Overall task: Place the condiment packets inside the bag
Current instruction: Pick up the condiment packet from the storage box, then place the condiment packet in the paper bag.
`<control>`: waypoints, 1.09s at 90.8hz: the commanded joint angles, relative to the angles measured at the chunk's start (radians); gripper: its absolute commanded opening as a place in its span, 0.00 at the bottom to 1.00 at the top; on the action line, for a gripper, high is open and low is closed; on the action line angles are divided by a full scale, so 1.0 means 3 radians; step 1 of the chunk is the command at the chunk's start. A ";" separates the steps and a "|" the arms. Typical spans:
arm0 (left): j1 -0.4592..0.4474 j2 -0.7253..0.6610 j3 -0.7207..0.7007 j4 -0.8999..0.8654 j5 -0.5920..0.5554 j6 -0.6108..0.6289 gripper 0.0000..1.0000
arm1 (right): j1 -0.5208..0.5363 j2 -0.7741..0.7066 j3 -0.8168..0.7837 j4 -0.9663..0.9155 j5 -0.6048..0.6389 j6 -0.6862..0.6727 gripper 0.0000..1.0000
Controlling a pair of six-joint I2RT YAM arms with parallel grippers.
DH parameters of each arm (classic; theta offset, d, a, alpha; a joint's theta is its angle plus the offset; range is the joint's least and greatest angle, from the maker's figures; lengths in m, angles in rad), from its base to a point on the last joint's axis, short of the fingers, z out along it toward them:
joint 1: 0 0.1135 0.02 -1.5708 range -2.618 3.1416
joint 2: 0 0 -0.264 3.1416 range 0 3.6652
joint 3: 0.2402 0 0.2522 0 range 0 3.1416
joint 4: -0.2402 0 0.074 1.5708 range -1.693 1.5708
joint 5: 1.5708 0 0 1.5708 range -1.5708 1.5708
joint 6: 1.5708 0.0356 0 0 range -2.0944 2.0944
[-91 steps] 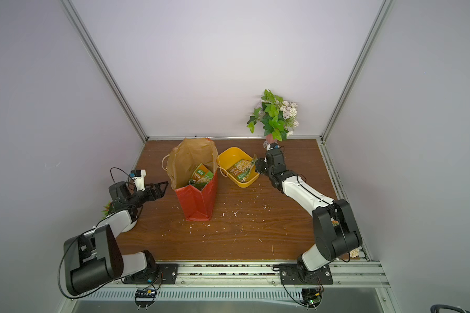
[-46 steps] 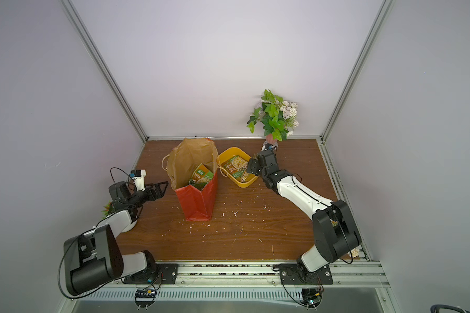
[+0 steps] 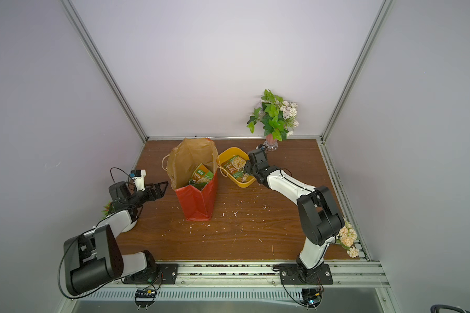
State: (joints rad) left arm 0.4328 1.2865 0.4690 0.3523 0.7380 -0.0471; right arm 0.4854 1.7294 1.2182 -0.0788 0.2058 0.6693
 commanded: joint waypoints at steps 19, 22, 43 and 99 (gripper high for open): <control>0.0050 0.0013 -0.0015 0.0048 0.0050 0.0040 0.99 | 0.0223 -0.0927 0.0286 0.0038 0.0194 -0.0212 0.00; 0.0051 0.0014 -0.0016 0.0048 0.0048 0.0039 0.99 | 0.0289 -0.0963 0.0388 -0.0002 0.0211 -0.0255 0.00; 0.0050 0.0012 -0.0014 0.0039 0.0046 0.0039 0.99 | 0.0893 -0.0807 0.1321 -0.0246 0.0210 -0.0536 0.00; 0.0050 -0.0023 -0.0029 0.0032 0.0056 0.0045 0.99 | 0.1501 0.0621 0.3052 -0.1110 0.0122 -0.0762 0.06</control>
State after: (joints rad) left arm 0.4328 1.2865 0.4690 0.3523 0.7380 -0.0471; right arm 0.9394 1.9453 2.0823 -0.3897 0.2443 0.4595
